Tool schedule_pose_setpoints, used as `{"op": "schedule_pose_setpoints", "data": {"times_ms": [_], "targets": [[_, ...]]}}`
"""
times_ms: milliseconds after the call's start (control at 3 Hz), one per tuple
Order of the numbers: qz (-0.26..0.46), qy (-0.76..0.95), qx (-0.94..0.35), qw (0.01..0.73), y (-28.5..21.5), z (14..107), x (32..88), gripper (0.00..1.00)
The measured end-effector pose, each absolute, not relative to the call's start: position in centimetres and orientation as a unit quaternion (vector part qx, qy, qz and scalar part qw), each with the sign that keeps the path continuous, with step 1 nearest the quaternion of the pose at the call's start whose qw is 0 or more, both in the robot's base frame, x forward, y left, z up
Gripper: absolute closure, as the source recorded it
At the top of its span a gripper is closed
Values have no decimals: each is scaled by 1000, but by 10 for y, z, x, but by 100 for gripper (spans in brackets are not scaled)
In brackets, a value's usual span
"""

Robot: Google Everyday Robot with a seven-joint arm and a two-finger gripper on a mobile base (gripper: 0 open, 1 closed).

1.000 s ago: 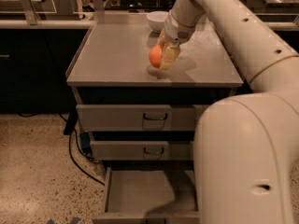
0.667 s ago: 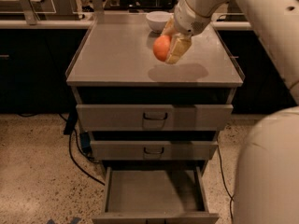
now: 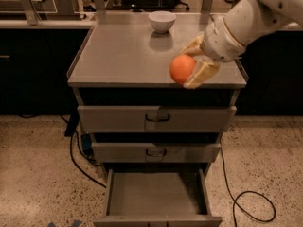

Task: Place orange into bottom drawer

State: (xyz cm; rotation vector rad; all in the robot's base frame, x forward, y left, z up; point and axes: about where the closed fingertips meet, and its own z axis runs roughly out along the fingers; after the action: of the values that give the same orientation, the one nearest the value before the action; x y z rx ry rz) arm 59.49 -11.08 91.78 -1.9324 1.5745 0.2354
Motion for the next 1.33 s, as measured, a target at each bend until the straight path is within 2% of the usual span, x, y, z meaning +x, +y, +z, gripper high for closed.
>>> {"op": "schedule_pose_setpoints", "data": {"times_ms": [333,1000,1333], "targets": [[157,593,-723,319,-127,879,564,100],[142,599,-723,314,-124,871,561,100],[157,615,-692,344,-116,847,541,100]]}}
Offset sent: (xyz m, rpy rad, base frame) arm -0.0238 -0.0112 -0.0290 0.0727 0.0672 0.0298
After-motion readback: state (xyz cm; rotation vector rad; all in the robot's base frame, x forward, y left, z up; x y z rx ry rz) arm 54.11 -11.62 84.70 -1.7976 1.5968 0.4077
